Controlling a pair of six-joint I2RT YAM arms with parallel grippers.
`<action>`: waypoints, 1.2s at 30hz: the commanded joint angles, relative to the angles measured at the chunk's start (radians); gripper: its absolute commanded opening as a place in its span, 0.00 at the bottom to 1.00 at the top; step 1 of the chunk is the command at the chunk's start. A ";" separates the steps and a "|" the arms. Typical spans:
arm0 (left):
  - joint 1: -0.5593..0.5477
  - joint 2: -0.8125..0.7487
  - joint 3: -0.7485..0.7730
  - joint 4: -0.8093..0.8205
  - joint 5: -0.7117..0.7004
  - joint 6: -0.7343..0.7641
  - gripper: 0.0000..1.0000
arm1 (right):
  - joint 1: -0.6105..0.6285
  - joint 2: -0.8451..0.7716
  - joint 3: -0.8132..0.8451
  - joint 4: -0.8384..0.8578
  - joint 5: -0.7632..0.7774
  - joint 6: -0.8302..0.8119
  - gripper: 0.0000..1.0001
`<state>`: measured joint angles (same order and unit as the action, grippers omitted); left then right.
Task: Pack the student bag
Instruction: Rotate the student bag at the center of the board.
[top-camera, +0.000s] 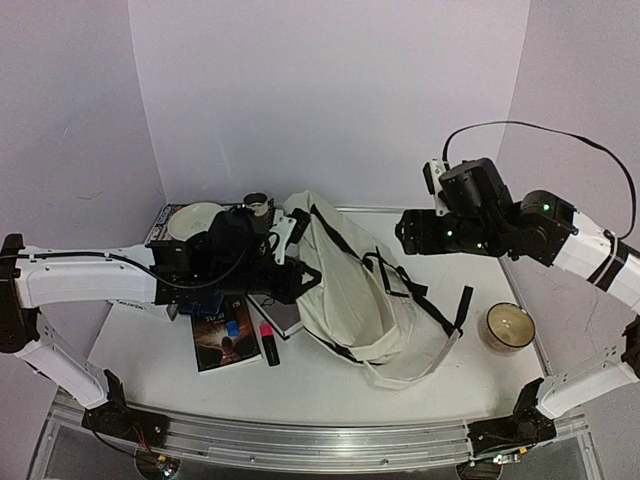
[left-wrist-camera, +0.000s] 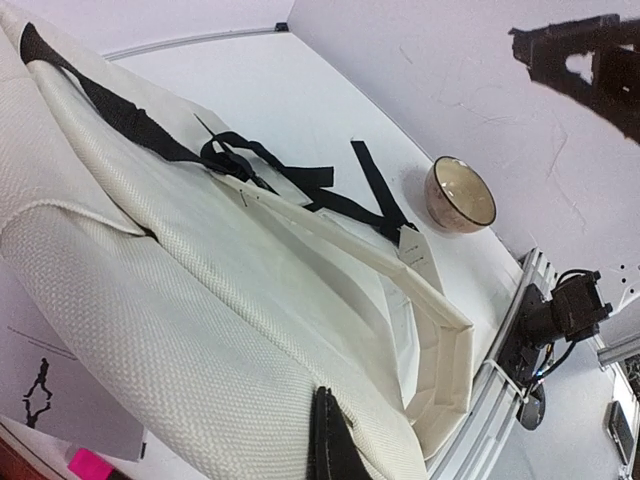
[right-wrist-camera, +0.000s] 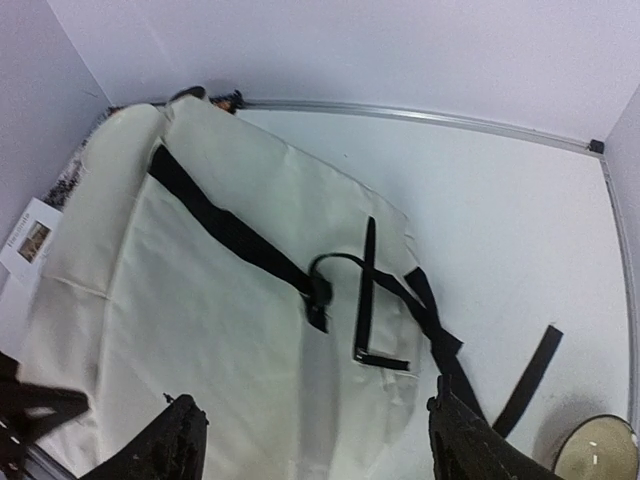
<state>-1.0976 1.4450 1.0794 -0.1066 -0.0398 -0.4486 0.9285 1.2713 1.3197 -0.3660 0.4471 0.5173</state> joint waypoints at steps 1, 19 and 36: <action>0.063 -0.060 0.074 -0.066 0.208 0.068 0.00 | -0.040 -0.030 -0.100 -0.014 -0.065 -0.148 0.84; 0.076 -0.139 -0.040 -0.200 0.203 0.057 0.00 | -0.463 0.302 -0.290 0.211 -0.635 -0.258 0.87; 0.082 -0.097 -0.089 -0.202 0.216 0.040 0.00 | -0.601 0.675 -0.179 0.425 -0.894 -0.081 0.83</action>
<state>-1.0187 1.3491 1.0027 -0.3335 0.1558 -0.4011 0.3301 1.8849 1.0868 0.0409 -0.3707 0.3988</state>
